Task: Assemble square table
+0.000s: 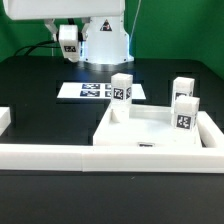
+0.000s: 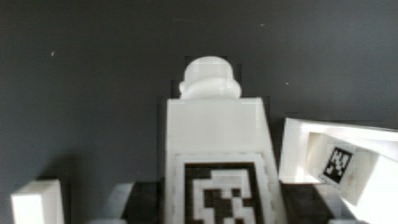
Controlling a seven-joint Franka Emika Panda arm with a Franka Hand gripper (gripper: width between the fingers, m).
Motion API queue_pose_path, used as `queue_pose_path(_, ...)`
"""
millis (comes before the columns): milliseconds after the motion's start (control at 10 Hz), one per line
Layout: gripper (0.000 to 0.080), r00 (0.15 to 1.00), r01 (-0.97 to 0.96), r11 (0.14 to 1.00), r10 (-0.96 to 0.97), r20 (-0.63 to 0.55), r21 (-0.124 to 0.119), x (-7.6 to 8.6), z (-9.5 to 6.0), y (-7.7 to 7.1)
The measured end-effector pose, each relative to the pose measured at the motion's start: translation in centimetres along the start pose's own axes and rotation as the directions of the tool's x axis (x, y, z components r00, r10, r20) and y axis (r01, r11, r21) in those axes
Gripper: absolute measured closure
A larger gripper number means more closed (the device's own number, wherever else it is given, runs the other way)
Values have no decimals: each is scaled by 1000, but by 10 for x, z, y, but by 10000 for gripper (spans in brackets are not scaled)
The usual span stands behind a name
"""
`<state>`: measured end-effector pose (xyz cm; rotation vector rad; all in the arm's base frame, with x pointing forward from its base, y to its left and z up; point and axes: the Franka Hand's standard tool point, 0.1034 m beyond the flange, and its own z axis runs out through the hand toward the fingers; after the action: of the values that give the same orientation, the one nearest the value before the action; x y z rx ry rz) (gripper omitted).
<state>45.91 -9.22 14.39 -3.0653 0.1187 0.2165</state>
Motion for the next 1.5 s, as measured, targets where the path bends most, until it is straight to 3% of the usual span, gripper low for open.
queue_pose_path(400, 509, 968, -30, 999, 22, -249, -29, 10, 1, 1)
queue_pose_path(600, 509, 933, -42, 999, 40, -359, 0, 37, -9, -46)
queue_pose_path(700, 509, 900, -47, 999, 38, -434, -10, 57, -18, -63)
queue_pose_path(800, 509, 881, -71, 997, 67, -469, 9, 81, -33, -79)
queue_pose_path(900, 509, 846, -69, 998, 58, -529, 0, 95, -45, -83)
queue_pose_path(1000, 509, 844, -68, 998, 52, -534, -11, 91, -39, -80)
queue_pose_path(1500, 509, 845, -68, 998, 49, -532, -17, 90, -33, -79)
